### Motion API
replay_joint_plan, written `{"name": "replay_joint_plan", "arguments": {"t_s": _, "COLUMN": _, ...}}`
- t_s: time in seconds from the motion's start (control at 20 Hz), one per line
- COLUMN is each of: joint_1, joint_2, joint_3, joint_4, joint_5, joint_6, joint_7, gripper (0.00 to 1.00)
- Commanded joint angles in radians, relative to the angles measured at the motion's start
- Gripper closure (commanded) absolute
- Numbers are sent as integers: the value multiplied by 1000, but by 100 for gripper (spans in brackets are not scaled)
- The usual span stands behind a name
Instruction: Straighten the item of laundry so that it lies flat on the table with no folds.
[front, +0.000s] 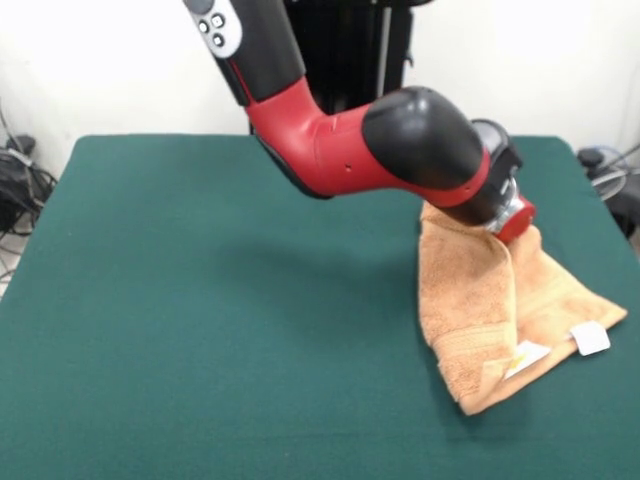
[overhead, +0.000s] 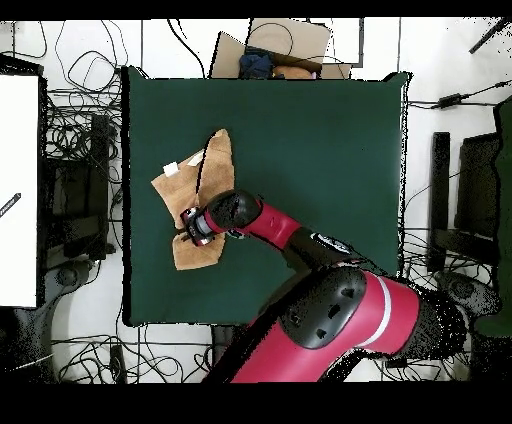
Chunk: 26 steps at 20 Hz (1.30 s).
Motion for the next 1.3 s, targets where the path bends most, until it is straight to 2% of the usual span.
{"name": "replay_joint_plan", "arguments": {"t_s": 0.05, "joint_1": 49, "joint_2": 128, "joint_3": 5, "joint_4": -10, "joint_5": -82, "joint_6": 116, "joint_7": -154, "gripper": 100}}
{"name": "replay_joint_plan", "arguments": {"t_s": 0.35, "joint_1": 70, "joint_2": 89, "joint_3": 9, "joint_4": -16, "joint_5": -58, "joint_6": 162, "joint_7": -120, "gripper": 100}}
{"name": "replay_joint_plan", "arguments": {"t_s": 0.8, "joint_1": 75, "joint_2": 85, "joint_3": 0, "joint_4": -58, "joint_5": -50, "joint_6": 222, "joint_7": -120, "gripper": 100}}
{"name": "replay_joint_plan", "arguments": {"t_s": 1.3, "joint_1": 84, "joint_2": 54, "joint_3": 11, "joint_4": -20, "joint_5": -44, "joint_6": 202, "joint_7": -84, "gripper": 100}}
